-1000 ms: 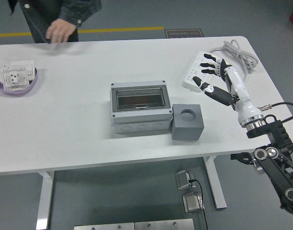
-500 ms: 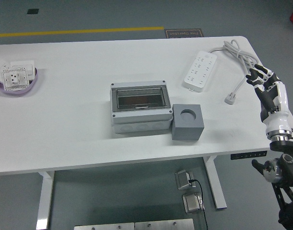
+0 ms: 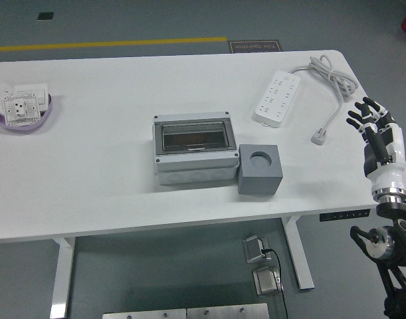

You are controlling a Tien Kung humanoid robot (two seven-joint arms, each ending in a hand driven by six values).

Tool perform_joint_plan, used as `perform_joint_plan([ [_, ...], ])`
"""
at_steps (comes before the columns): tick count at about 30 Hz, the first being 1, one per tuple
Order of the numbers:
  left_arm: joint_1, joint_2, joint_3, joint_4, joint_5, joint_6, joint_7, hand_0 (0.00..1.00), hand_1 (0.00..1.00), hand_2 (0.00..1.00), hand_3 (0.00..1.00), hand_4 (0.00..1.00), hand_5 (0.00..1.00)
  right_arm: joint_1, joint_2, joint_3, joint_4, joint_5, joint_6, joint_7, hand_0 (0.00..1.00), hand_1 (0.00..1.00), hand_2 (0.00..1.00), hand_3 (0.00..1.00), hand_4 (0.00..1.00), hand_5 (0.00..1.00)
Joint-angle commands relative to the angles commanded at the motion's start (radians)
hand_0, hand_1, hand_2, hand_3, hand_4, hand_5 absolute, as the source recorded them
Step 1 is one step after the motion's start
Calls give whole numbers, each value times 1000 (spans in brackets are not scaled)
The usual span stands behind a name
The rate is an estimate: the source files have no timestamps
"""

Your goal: Pick up the cylinder from the cube,place it in the box,flap close box

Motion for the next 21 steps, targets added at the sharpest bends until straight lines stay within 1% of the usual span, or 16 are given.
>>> perform_joint_plan([
  [3, 2, 0, 21, 0, -15, -2, -10, 694, 685, 687, 809, 735, 367, -10, 8, 4, -1, -20, 14, -11, 687, 640, 689, 688, 809, 407],
  [7, 5, 0, 30, 0, -24, -2, -17, 694, 685, 687, 809, 735, 367, -16, 2, 34, 10, -88, 30, -44, 687, 640, 689, 688, 809, 407],
  [13, 6, -13, 36, 0, -31, -2, -19, 694, 685, 687, 809, 735, 366, -14, 6, 94, 21, -130, 34, -55, 687, 640, 689, 691, 813, 412],
  [14, 6, -15, 37, 0, -32, -2, -20, 694, 685, 687, 809, 736, 367, -13, 6, 101, 23, -136, 35, -58, 687, 647, 698, 697, 810, 386],
  [15, 7, -17, 39, 0, -33, -2, -20, 694, 685, 687, 809, 736, 367, -12, 5, 111, 26, -152, 36, -66, 687, 647, 698, 697, 810, 386],
  [21, 8, -25, 35, 0, -30, -2, -19, 694, 685, 687, 809, 735, 366, -5, 5, 136, 38, -214, 40, -94, 689, 643, 697, 703, 811, 377],
])
